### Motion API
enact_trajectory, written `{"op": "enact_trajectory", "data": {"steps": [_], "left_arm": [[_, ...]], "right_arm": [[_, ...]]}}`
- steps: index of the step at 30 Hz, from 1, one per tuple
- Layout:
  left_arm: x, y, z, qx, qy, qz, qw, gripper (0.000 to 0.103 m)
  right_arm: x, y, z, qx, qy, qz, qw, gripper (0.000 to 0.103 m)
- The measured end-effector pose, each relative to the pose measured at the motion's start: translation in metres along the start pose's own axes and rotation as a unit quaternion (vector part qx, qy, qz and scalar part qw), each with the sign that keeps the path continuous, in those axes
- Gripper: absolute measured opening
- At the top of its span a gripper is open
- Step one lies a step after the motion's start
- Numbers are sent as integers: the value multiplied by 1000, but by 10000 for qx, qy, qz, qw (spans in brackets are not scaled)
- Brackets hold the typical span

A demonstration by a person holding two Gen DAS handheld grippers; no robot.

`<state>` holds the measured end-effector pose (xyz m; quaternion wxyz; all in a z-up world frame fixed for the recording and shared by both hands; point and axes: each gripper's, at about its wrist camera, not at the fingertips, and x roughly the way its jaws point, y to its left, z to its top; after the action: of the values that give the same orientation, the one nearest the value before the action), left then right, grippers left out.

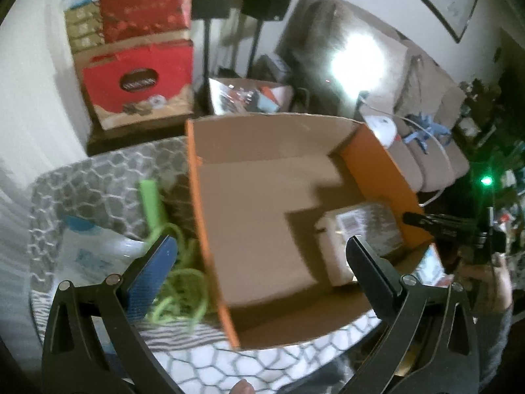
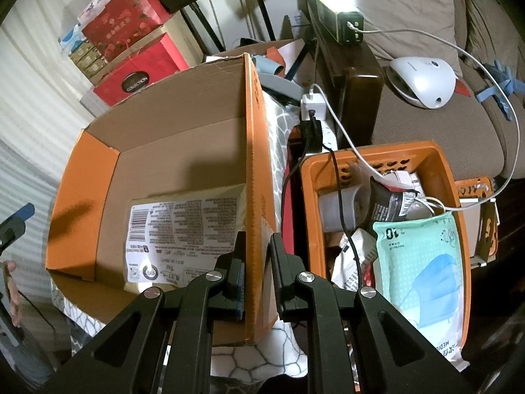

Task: Organize objects
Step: 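Move the left gripper to the green power bank and grasp it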

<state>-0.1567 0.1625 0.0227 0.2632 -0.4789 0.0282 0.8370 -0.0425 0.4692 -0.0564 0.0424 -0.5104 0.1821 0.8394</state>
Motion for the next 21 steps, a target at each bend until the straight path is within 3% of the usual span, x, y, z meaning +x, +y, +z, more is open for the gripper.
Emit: {"op": "enact_trajectory", "data": {"steps": [6, 11, 21], "left_arm": [[-7, 21, 0, -34, -171, 348, 9992, 103], [-9, 66, 5, -602, -119, 240, 9978, 103], [8, 128, 17, -694, -10, 935, 9932, 103]], "right_arm": [[1, -2, -2, -5, 7, -23, 10000, 14], [1, -1, -1, 3, 0, -10, 10000, 14], [2, -3, -3, 6, -1, -48, 10000, 14]]}}
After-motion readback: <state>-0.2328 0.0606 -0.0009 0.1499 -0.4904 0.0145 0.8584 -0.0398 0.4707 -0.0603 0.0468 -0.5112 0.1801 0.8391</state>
